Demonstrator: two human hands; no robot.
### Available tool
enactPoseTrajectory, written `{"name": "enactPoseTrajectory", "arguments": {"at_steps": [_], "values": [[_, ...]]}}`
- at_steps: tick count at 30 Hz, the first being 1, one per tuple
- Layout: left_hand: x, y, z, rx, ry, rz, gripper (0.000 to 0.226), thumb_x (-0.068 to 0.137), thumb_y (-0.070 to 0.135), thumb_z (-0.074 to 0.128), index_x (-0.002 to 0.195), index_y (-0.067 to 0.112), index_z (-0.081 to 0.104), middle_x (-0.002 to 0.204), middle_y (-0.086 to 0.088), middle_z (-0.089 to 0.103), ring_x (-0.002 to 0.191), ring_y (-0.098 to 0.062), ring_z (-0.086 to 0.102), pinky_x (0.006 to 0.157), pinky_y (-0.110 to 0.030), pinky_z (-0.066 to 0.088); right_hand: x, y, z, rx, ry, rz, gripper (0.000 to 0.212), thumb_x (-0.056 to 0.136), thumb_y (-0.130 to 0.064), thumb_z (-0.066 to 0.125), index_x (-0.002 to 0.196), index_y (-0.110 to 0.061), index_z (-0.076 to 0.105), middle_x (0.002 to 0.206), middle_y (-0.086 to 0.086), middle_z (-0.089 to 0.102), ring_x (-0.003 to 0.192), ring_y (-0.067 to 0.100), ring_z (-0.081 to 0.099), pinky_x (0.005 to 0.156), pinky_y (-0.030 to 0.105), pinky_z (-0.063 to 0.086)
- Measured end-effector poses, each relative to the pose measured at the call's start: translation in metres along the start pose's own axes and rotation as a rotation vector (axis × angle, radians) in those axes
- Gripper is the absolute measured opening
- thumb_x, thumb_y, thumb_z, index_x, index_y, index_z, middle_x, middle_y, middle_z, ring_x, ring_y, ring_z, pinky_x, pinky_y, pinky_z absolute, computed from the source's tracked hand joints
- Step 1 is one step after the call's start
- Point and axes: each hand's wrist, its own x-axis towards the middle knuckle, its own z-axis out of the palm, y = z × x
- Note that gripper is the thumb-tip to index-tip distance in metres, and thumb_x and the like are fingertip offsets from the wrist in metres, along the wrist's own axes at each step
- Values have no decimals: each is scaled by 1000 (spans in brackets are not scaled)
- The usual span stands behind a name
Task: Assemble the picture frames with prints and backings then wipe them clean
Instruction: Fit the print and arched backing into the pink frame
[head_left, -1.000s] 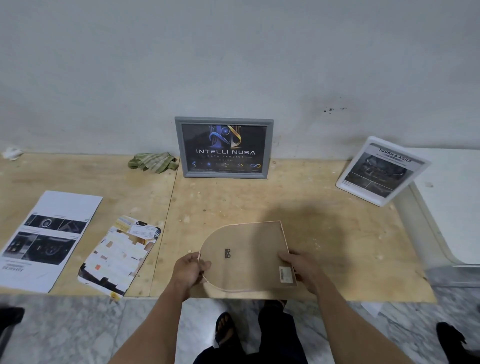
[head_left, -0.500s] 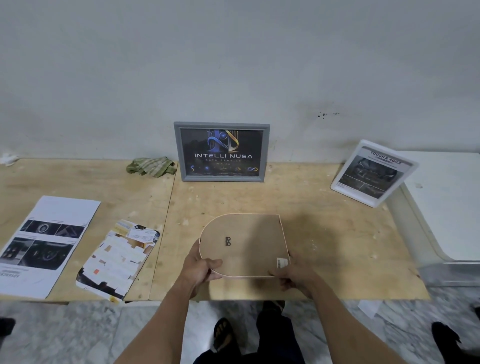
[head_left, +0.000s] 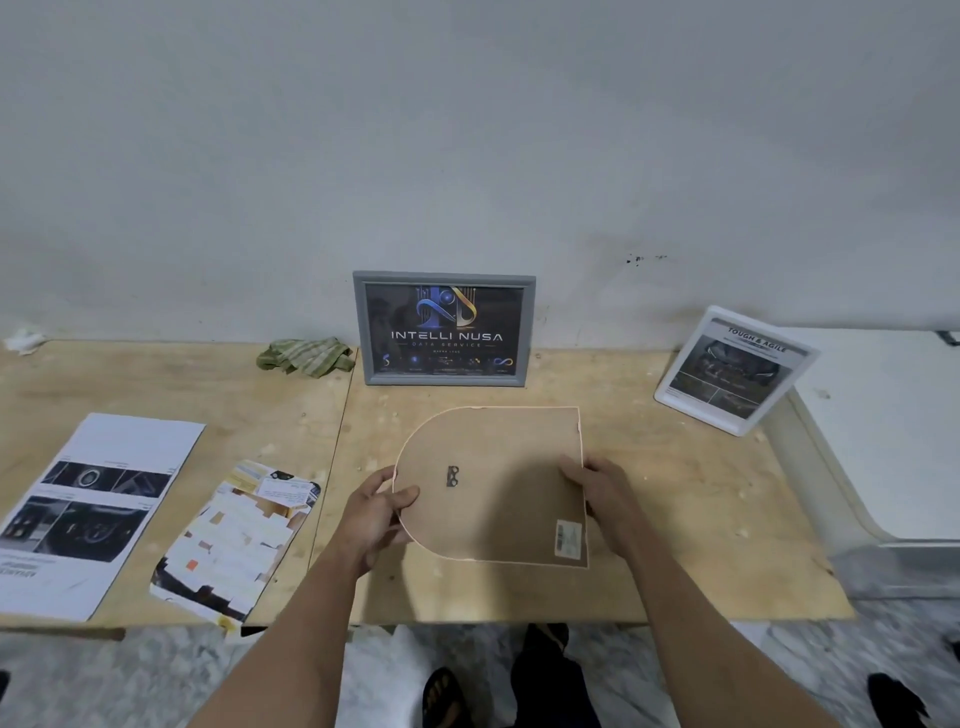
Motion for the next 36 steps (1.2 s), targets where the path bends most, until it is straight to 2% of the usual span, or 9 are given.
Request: {"name": "enactPoseTrajectory", "arguments": {"at_steps": [4, 7, 10, 14, 18, 21, 23, 31, 36], "values": [[8, 27, 12, 199, 13, 95, 46, 92, 14, 67, 135, 17, 52, 90, -6, 68, 76, -23, 61, 68, -34, 51, -7, -40, 20, -31, 137, -439, 43, 87, -13, 68, 56, -20, 39, 51, -8, 32, 50, 9, 28, 49, 27, 24], [5, 64, 30, 164, 19, 130, 47, 95, 39, 62, 130, 8, 55, 107, -14, 68, 78, -26, 63, 66, -35, 54, -11, -64, 48, -262, 217, -793, 23, 85, -11, 66, 68, -17, 52, 63, -4, 42, 59, 12, 37, 54, 29, 29], [-3, 104, 42, 20, -78, 115, 53, 91, 57, 57, 102, 6, 66, 83, -9, 70, 73, -28, 69, 58, -33, 59, -16, -72, 72, -770, 228, -1141, 11, 79, -13, 69, 78, -12, 59, 74, 1, 51, 71, 21, 44, 61, 32, 35], [0, 122, 35, 52, -61, 105, 31, 85, 13, 65, 111, -3, 68, 90, -16, 72, 75, -30, 68, 61, -38, 59, -20, -57, 83, -1014, 122, -1423, 19, 75, -24, 72, 87, -13, 62, 82, 6, 54, 75, 27, 46, 64, 36, 40], [-1, 114, 12, 95, -12, 85, 27, 86, -1, 59, 112, -8, 65, 104, -23, 71, 85, -35, 66, 85, -47, 56, -24, -53, 79, -1073, 26, -861, 71, 78, -77, 41, 140, -41, 37, 141, 1, 33, 128, 24, 29, 106, 44, 27], [-2, 104, -3, 79, -71, 109, 26, 90, 3, 57, 113, -3, 67, 109, -22, 72, 93, -36, 65, 90, -46, 53, -16, -66, 70, -758, 295, -443, 66, 88, -70, 29, 143, -32, 29, 145, 8, 31, 132, 28, 30, 107, 47, 26], [-5, 99, -9, 69, -107, 146, 25, 91, 4, 56, 114, 2, 69, 109, -20, 71, 94, -35, 63, 91, -44, 51, -10, -74, 67, -524, 223, -214, 59, 95, -63, 24, 127, -20, 47, 130, 11, 53, 114, 30, 49, 94, 40, 36], [-16, 84, -18, -38, -84, 211, 19, 90, 15, 62, 104, 9, 73, 99, -16, 69, 92, -32, 58, 85, -42, 47, -12, -73, 86, -448, 207, -336, 56, 101, -51, 23, 93, -12, 63, 81, 4, 62, 68, 15, 55, 56, 26, 38], [-28, 90, -19, -126, -49, 250, 21, 95, 28, 62, 100, 8, 61, 97, -17, 67, 90, -32, 62, 89, -49, 50, 6, -74, 95, -391, 96, -378, 64, 97, -61, 22, 85, -14, 65, 78, 6, 66, 72, 21, 62, 65, 36, 51]]}}
